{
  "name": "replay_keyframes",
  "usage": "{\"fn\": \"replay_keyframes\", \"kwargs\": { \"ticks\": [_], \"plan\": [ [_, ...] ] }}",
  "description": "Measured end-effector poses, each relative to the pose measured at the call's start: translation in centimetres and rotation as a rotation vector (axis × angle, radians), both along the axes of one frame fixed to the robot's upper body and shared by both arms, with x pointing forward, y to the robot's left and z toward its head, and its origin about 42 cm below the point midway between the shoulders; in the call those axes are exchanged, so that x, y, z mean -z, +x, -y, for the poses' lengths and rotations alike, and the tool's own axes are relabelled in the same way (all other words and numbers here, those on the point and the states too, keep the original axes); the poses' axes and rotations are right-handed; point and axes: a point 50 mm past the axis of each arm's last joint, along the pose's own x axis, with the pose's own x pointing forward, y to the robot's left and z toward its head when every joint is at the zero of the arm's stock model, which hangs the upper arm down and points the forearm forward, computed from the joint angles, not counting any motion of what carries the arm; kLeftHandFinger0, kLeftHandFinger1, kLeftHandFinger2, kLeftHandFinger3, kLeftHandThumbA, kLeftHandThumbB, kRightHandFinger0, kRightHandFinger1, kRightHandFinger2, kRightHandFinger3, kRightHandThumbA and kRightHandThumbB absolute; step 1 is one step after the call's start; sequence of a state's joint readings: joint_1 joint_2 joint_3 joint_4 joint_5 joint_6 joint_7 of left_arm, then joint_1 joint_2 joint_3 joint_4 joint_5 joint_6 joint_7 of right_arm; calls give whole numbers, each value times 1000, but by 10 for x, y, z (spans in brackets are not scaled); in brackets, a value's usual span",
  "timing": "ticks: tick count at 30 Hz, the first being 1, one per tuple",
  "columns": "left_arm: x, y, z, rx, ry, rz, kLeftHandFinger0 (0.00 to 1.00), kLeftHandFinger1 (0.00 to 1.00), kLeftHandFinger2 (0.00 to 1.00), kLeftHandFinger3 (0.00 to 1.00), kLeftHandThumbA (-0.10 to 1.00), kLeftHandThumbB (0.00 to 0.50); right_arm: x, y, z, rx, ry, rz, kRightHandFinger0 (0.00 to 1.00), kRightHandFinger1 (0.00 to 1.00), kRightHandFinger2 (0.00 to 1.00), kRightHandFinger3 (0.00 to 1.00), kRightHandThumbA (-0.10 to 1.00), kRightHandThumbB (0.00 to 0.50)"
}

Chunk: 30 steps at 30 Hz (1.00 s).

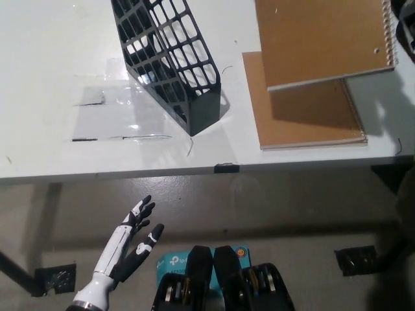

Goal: Use the right hand to pick up a book from the book holder on the left side and put it on another book on the right side

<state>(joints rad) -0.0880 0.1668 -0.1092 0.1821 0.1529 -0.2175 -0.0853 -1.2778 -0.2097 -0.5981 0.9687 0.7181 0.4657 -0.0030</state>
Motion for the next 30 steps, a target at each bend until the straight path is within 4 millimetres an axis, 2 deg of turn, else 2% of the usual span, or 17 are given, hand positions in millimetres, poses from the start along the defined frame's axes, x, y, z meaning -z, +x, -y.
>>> {"fn": "replay_keyframes", "kwargs": {
  "ticks": [1,2,5,6,9,12,18,22,24,27,30],
  "plan": [
    [0,0,0,0,0,-1,993,1000,1000,1000,775,175,8,1,-1,-8,-9,-23,0,155,622,1000,-100,49],
    [0,0,0,-1,0,-2,995,1000,1000,1000,776,179,14,3,-1,-14,-15,-45,0,162,626,1000,-100,74],
    [0,0,0,-1,0,-2,987,1000,1000,1000,787,189,36,5,1,-15,-34,-122,0,137,631,1000,-100,82],
    [0,0,0,-1,0,-2,987,1000,1000,1000,790,189,45,6,3,-13,-43,-152,0,134,625,1000,-100,56],
    [0,0,0,-2,0,-2,995,1000,1000,1000,815,194,66,6,8,-2,-81,-225,0,105,633,1000,-100,52],
    [0,0,0,-2,1,-3,1000,1000,1000,1000,810,199,78,4,17,20,-122,-265,0,69,640,1000,-100,58],
    [0,0,0,-3,1,-6,1000,1000,1000,1000,810,193,84,2,38,83,-167,-283,0,51,644,1000,-100,54],
    [1,0,0,-4,1,-7,1000,1000,1000,1000,812,205,81,1,52,123,-211,-278,0,70,665,1000,-100,105],
    [1,0,0,-4,1,-7,1000,1000,1000,1000,808,196,78,1,56,137,-228,-273,0,67,666,1000,-100,103],
    [1,0,0,-4,1,-7,1000,1000,1000,1000,805,186,74,2,58,144,-244,-265,0,92,681,1000,-100,122],
    [1,0,0,-4,2,-7,1000,1000,1000,1000,787,165,69,3,57,144,-252,-258,0,104,686,1000,-100,118]
  ]
}}
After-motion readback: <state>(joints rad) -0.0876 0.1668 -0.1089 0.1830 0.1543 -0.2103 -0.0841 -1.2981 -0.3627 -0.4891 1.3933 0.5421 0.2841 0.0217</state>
